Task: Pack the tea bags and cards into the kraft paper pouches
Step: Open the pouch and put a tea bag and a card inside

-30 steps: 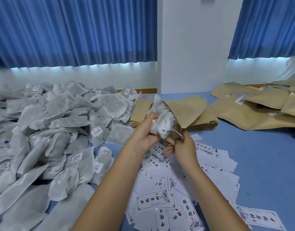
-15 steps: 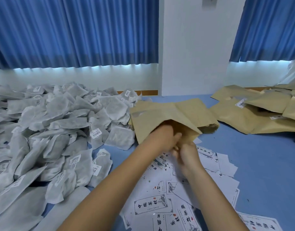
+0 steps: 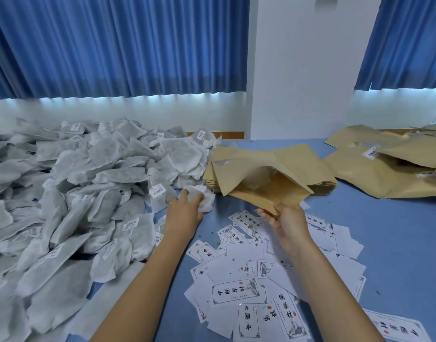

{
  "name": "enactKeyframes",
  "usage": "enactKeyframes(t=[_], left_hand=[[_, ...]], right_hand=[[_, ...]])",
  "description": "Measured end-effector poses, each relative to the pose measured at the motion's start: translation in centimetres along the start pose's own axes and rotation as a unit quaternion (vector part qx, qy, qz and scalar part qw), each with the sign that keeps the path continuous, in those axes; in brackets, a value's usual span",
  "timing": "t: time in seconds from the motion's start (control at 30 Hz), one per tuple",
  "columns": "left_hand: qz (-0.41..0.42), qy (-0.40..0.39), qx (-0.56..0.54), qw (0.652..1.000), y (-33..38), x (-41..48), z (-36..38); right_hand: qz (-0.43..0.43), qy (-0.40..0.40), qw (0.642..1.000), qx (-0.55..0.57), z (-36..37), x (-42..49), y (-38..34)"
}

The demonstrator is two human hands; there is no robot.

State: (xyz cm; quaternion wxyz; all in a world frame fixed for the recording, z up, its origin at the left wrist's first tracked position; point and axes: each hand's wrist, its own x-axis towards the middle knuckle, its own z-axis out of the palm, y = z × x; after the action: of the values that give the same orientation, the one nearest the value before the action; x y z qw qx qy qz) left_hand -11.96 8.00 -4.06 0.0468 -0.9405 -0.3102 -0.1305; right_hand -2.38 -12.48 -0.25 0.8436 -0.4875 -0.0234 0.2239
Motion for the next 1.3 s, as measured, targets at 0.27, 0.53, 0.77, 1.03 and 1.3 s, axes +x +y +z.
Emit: enactKeyframes(t=[0.27,0.53,0.77,1.03,1.3], left_hand=[[0.024,0.203,-0.047,0.978,0.7,-1.0,-3.4],[-0.178,0.002,0.081,0.981,0.7,-3.6,-6.1],[-0.227,-0.201,0.091,0.949,2.3,-4.1,-4.1],[-0.202,-0.154,0.131,0.958,0.1,-3.2,-4.4],[0.046,0.141,-0.269,0.952,0.3,-1.7,-2.4]], right_hand=[[0.005,0.010,1.000,-0.005,-0.2,0.1,0.0],[0.011,0.023,1.000,-0.007,-0.3,0.5,-0.4],[0.029,0.027,0.999,-0.016,-0.4,0.3,-0.1],[0.044,0.041,0.998,-0.022,-0.3,0.5,0.1],[0.050,0.048,0.997,-0.020,-0.3,0.4,0.0]])
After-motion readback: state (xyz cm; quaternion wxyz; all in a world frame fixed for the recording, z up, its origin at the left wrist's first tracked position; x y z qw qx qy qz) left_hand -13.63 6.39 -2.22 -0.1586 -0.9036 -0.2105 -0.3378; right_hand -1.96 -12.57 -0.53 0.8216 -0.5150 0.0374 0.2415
